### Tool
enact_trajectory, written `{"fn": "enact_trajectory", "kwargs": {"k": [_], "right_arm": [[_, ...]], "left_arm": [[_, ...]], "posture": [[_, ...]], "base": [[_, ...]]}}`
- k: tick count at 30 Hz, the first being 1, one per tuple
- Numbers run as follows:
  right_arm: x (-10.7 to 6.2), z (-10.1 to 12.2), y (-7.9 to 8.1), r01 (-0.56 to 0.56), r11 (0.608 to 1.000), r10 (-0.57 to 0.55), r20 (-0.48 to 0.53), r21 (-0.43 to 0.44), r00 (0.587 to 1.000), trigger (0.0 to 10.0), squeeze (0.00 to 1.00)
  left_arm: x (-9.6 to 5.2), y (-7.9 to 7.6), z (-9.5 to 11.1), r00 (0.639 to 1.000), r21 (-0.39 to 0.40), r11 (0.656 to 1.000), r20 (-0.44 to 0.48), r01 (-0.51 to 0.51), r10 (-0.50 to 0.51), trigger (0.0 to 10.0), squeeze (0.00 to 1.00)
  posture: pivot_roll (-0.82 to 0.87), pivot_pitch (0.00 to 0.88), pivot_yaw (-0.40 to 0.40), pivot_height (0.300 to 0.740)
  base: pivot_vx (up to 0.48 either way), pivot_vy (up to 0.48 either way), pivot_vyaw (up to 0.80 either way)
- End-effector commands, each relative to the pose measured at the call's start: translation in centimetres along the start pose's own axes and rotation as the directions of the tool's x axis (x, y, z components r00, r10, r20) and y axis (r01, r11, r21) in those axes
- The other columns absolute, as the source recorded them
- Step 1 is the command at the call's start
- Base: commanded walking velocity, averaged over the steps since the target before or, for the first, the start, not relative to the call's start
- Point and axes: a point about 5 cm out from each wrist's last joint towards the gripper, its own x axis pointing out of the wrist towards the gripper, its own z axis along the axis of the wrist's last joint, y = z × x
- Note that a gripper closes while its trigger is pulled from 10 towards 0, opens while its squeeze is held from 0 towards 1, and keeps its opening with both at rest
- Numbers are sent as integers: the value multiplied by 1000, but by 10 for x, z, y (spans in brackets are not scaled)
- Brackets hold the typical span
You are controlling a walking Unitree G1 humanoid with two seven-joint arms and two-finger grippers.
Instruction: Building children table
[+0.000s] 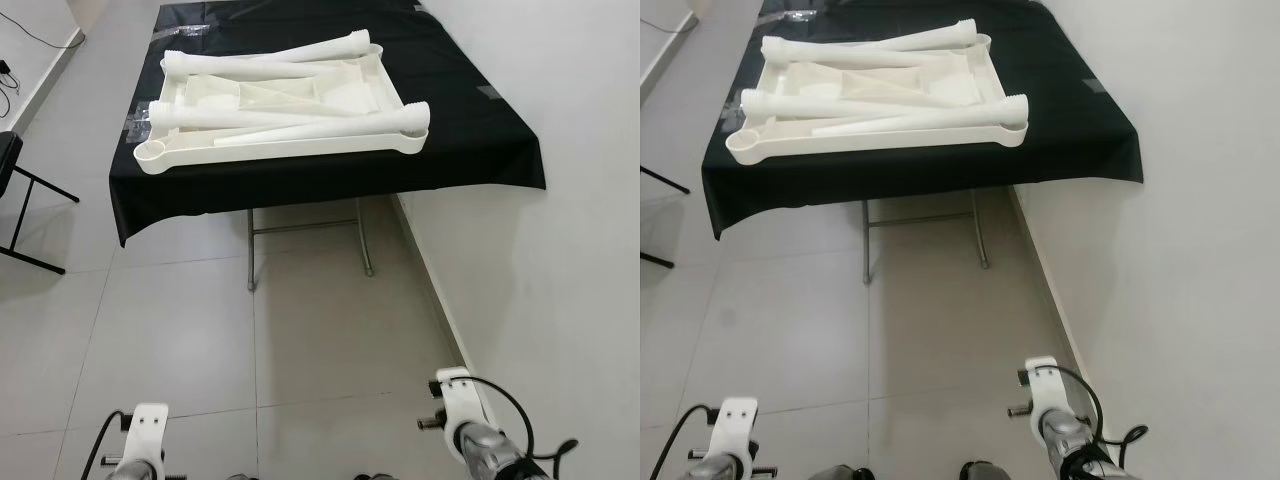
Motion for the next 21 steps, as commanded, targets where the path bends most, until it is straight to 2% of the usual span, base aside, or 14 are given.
{"fn": "enact_trajectory", "kwargs": {"k": [1, 2, 3, 5, 7, 9, 10, 12, 13, 14, 15, 16, 18, 21], "right_arm": [[2, 25, -2, -13, 1000, 13, 121, -2, 993, 10000, 0], [1, 55, 0, -49, 999, 49, 261, -3, 964, 10000, 0], [0, 74, 1, -74, 997, 72, 343, -6, 937, 10000, 0], [-8, 100, 9, -129, 992, 120, 485, -14, 867, 10000, 0], [-12, 105, 12, -143, 989, 132, 524, -20, 841, 10000, 0], [-25, 117, 21, -197, 980, 175, 614, -33, 770, 10000, 0], [-25, 117, 21, -197, 980, 175, 614, -33, 770, 10000, 0], [-32, 126, 31, -235, 969, 226, 654, -76, 722, 10000, 0], [-35, 130, 37, -248, 962, 262, 667, -118, 697, 10000, 0], [-35, 130, 37, -248, 962, 262, 667, -118, 697, 10000, 0], [-38, 135, 43, -261, 954, 288, 684, -146, 670, 10000, 0], [-38, 135, 43, -261, 954, 288, 684, -146, 670, 10000, 0], [-43, 141, 50, -279, 945, 313, 706, -169, 635, 10000, 0], [-44, 144, 52, -282, 944, 317, 714, -173, 625, 10000, 0]], "left_arm": [[3, 4, 25, 991, 39, 999, 134, -15, 9, 10000, 0], [2, 2, 58, 952, 57, 998, 308, -22, 3, 10000, 0], [0, -1, 78, 913, 65, 998, 409, -25, -4, 10000, 0], [-12, -15, 105, 839, 1, 1000, 544, 14, -13, 10000, 0], [-17, -20, 110, 819, -30, 999, 573, 34, -11, 10000, 0], [-35, -44, 120, 791, -92, 973, 600, 213, -117, 10000, 0], [-35, -44, 120, 791, -92, 973, 600, 213, -117, 10000, 0], [-47, -61, 132, 739, -86, 945, 647, 316, -188, 10000, 0], [-55, -68, 140, 698, -50, 950, 691, 308, -189, 10000, 0], [-55, -68, 140, 698, -50, 950, 691, 308, -189, 10000, 0], [-62, -75, 148, 653, 18, 963, 731, 270, -197, 10000, 0], [-62, -75, 148, 653, 18, 963, 731, 270, -197, 10000, 0], [-69, -84, 156, 600, 83, 962, 767, 259, -228, 10000, 0], [-70, -83, 159, 595, 65, 962, 773, 267, -218, 10000, 0]], "posture": [[29, 123, -34, 740], [29, 114, -31, 740], [29, 112, -30, 740], [36, 100, -27, 740], [36, 100, -27, 740], [39, 67, -29, 740], [39, 67, -29, 740], [39, 66, -26, 740], [34, 65, -31, 740], [34, 65, -31, 740], [30, 60, -41, 740], [30, 60, -41, 740], [25, 59, -42, 740], [20, 49, -38, 740]], "base": [[0, 0, 0], [0, 0, 0], [0, 0, 0], [0, 0, 0], [0, 0, 0], [0, 0, 0], [0, 0, 0], [0, 0, 0], [0, 0, 0], [0, 0, 0], [0, 0, 0], [0, 0, 0], [0, 0, 0], [0, 0, 0]]}}
